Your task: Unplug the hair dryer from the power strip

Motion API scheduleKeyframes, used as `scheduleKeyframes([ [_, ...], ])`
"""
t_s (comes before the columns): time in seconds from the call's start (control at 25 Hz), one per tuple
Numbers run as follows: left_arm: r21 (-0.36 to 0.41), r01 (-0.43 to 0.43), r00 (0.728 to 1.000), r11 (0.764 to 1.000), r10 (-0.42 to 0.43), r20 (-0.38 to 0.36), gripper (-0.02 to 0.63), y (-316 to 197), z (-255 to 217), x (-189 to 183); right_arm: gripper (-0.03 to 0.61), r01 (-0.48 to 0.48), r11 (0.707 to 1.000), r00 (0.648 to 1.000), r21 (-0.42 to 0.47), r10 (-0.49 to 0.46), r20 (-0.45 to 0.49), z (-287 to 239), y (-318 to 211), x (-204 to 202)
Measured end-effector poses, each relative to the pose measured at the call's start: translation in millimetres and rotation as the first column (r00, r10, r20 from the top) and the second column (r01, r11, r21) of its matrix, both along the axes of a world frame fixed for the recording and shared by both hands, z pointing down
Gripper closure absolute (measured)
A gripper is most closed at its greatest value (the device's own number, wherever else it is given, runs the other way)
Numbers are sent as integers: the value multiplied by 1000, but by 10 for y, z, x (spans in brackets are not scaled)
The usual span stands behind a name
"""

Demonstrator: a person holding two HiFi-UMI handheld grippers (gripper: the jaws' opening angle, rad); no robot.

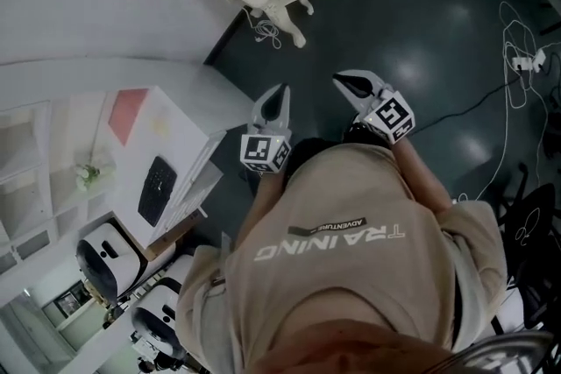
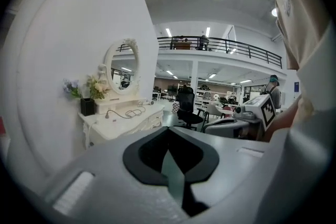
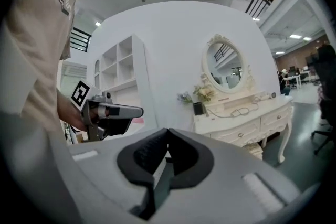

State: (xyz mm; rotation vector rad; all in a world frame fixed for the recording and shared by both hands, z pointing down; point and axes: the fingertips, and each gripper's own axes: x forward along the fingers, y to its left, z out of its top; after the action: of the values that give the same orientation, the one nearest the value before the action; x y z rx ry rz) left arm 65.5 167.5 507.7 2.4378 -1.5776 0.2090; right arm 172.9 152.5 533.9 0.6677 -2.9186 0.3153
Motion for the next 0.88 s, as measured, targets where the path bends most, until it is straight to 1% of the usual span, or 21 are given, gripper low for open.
scheduleKeyframes([
  [0.08, -24, 23, 1000, 999, -24, -8, 607, -52, 68, -12, 574, 19, 999, 1000, -26, -19, 11, 46, -81, -52],
  [0.2, -51, 14, 1000, 999, -14, 4, 607, -186, 172, -61, 574, 53, 998, 999, -38, -53, 11, 89, -198, -201],
  [0.28, -54, 5, 1000, 999, -4, 6, 607, -340, 205, -117, 575, 58, 997, 998, -46, -58, 1, 140, -339, -306],
  [0.44, -7, -21, 1000, 1000, 21, -11, 607, -752, 172, -325, 575, 64, 997, 998, -30, -65, -25, 113, -691, -581],
  [0.6, 19, -53, 998, 998, 54, -22, 607, -1057, 117, -726, 574, 82, 997, 996, -5, -82, -34, -106, -882, -999],
  [0.72, 57, -72, 997, 996, 73, -17, 607, -1422, 37, -993, 575, 96, 995, 994, 27, -94, -60, -253, -1143, -1267],
  [0.8, 80, -86, 996, 993, 88, -23, 607, -1654, 20, -1111, 574, 82, 996, 994, 40, -78, -80, -285, -1355, -1388],
  [0.88, 92, -115, 993, 989, 117, -23, 607, -1806, 41, -1218, 575, 38, 999, 996, 39, -35, -78, -252, -1533, -1494],
])
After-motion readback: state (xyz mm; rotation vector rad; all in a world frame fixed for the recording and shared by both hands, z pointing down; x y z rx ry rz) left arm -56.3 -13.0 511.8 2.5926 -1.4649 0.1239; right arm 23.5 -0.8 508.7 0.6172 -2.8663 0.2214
